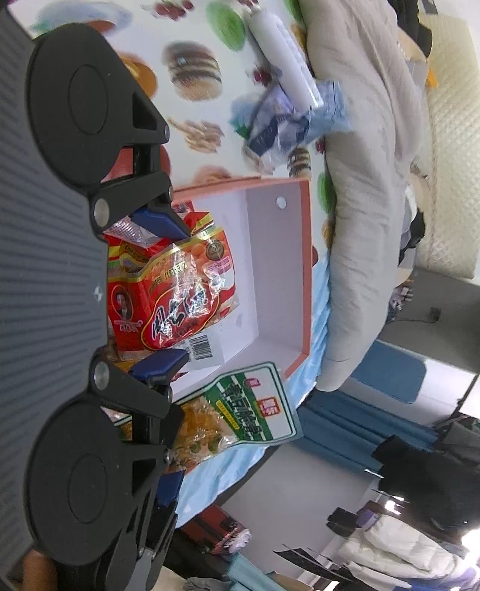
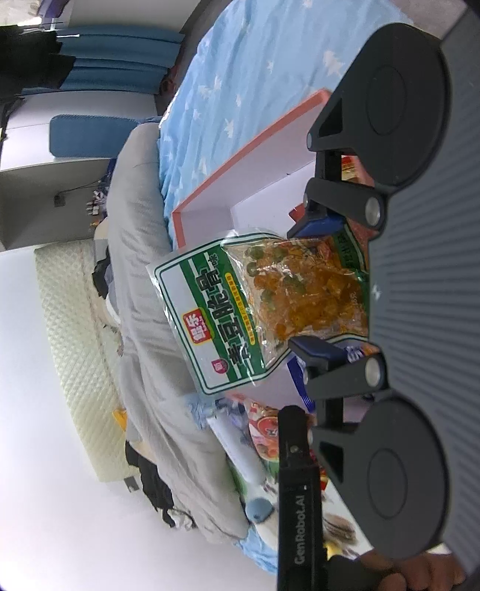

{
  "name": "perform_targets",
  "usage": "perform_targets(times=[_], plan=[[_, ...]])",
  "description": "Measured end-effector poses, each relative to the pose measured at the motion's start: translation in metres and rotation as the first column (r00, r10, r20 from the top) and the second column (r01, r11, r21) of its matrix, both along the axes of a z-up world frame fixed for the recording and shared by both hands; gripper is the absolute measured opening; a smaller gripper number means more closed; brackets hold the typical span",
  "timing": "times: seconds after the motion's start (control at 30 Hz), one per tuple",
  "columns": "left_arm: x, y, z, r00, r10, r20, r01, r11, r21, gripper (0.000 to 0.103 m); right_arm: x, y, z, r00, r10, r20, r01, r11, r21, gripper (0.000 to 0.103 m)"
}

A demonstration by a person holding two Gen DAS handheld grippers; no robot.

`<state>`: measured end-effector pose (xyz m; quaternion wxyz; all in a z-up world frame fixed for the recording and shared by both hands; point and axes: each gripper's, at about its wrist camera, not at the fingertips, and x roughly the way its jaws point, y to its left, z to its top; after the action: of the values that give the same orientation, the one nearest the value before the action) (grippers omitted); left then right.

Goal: Organize snacks
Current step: 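Lift the red and green packets and carry both over the pink box, then open both tools to drop the red and green packets into the box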

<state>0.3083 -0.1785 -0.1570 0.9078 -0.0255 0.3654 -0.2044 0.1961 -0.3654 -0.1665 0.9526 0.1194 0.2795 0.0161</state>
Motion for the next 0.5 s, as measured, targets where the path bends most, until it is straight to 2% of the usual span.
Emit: perform_targets(times=[0.13, 0.27, 0.4, 0.5], plan=[[0.043, -0.015, -0.013, 0.999, -0.04, -0.009, 0.04, 0.998, 0.057, 0.07, 0.029, -0.008, -0.014, 1.0, -0.006, -0.021, 0.006, 1.0, 0.006, 0.059], [0.07, -0.024, -0.024, 0.997, -0.069, -0.013, 0.07, 0.993, 0.094, 0.071, 0.053, -0.015, -0.028, 0.999, -0.014, -0.039, 0.014, 1.0, 0.006, 0.059], [0.085, -0.018, -0.039, 0.998, -0.052, -0.037, 0.055, 0.995, 0.083, 0.071, 0.066, -0.019, -0.038, 0.999, -0.024, -0.046, 0.024, 1.0, -0.013, 0.06], [0.09, -0.011, -0.045, 0.998, -0.029, -0.063, 0.032, 0.999, 0.037, 0.072, 0.073, -0.019, -0.044, 0.998, -0.019, -0.066, 0.018, 1.0, -0.005, 0.062]])
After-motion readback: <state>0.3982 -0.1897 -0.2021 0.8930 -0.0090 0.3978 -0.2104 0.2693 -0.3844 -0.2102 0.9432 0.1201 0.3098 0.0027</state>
